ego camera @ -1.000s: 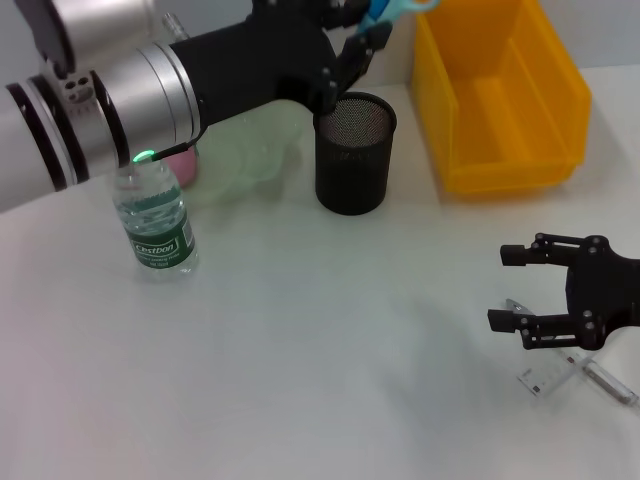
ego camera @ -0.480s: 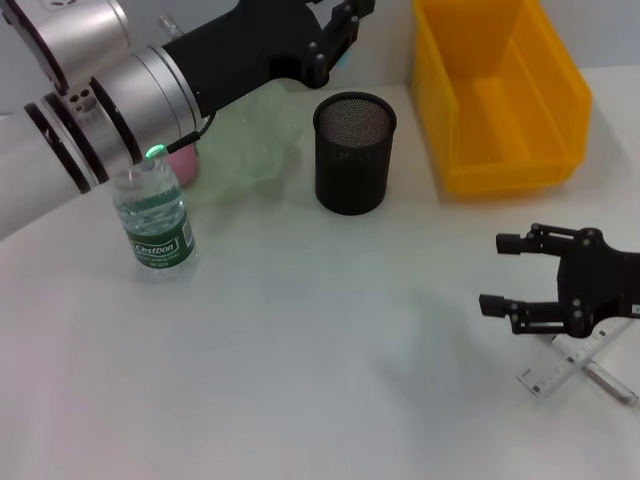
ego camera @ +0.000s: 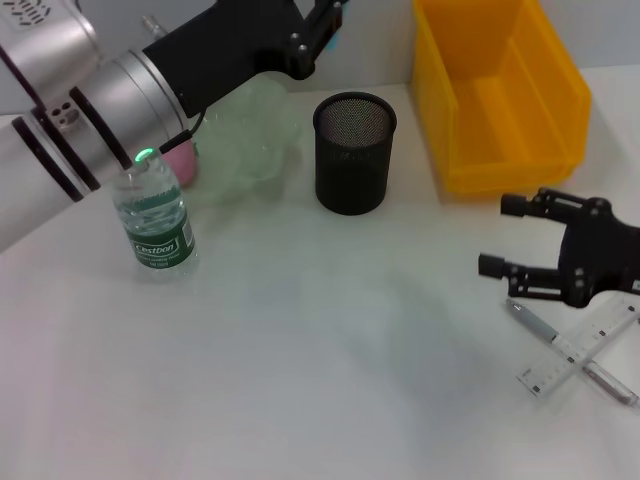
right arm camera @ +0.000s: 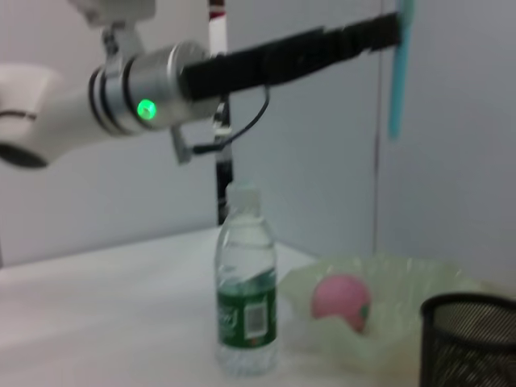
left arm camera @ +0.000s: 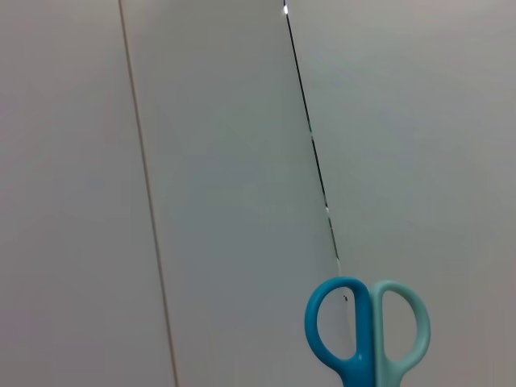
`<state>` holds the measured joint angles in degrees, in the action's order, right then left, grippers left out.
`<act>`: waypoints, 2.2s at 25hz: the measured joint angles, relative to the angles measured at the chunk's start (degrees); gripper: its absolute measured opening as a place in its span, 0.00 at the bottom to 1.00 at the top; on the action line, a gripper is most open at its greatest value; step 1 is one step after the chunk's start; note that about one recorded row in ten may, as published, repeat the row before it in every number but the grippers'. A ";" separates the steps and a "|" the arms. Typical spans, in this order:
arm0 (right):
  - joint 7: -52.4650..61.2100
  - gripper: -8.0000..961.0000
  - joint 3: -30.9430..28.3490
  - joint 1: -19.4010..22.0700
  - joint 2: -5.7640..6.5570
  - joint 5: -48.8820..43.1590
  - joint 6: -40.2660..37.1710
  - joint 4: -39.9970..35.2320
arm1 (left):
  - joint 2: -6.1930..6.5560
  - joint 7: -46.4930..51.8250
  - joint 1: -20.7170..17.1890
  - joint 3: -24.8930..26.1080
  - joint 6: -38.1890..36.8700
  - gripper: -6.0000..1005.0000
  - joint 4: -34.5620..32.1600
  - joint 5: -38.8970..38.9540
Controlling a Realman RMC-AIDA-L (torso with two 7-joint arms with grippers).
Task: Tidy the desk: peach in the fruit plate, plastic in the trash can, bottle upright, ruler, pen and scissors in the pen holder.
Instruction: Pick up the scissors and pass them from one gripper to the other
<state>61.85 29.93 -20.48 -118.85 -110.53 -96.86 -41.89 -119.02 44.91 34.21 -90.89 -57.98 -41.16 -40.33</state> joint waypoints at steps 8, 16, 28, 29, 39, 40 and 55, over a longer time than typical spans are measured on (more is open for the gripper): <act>-0.64 0.85 -3.43 0.00 -0.08 1.22 -0.38 1.32 | -0.08 0.17 0.59 -0.04 -0.24 0.23 3.27 0.28; -2.65 0.85 -5.25 0.49 1.12 11.88 -0.30 7.86 | -0.07 0.04 -1.53 -1.82 -1.16 0.23 4.19 2.20; -0.18 0.85 -5.33 0.35 1.23 22.80 -3.48 12.77 | -0.16 -3.77 -3.54 -4.76 -1.84 0.23 6.98 6.24; -0.35 0.85 -5.27 0.02 0.89 25.70 -4.77 15.42 | -0.16 -3.77 -3.54 -4.76 -1.84 0.23 6.98 6.24; -7.24 0.85 -4.79 -4.29 -0.51 28.18 -7.86 30.81 | -0.16 -9.40 -5.66 -9.41 -1.87 0.23 9.18 10.18; -10.40 0.85 -4.78 -5.15 -0.72 28.20 -8.35 34.70 | -0.16 -9.40 -5.66 -9.41 -1.87 0.23 9.18 10.18; -22.28 0.85 -4.84 -12.40 -0.91 27.97 -1.70 47.26 | -0.16 -11.11 -6.47 -13.47 -1.91 0.23 9.01 10.28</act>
<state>39.57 25.09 -32.87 -119.77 -82.56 -98.57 5.37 -119.18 33.80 27.74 -104.36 -59.89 -32.15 -30.05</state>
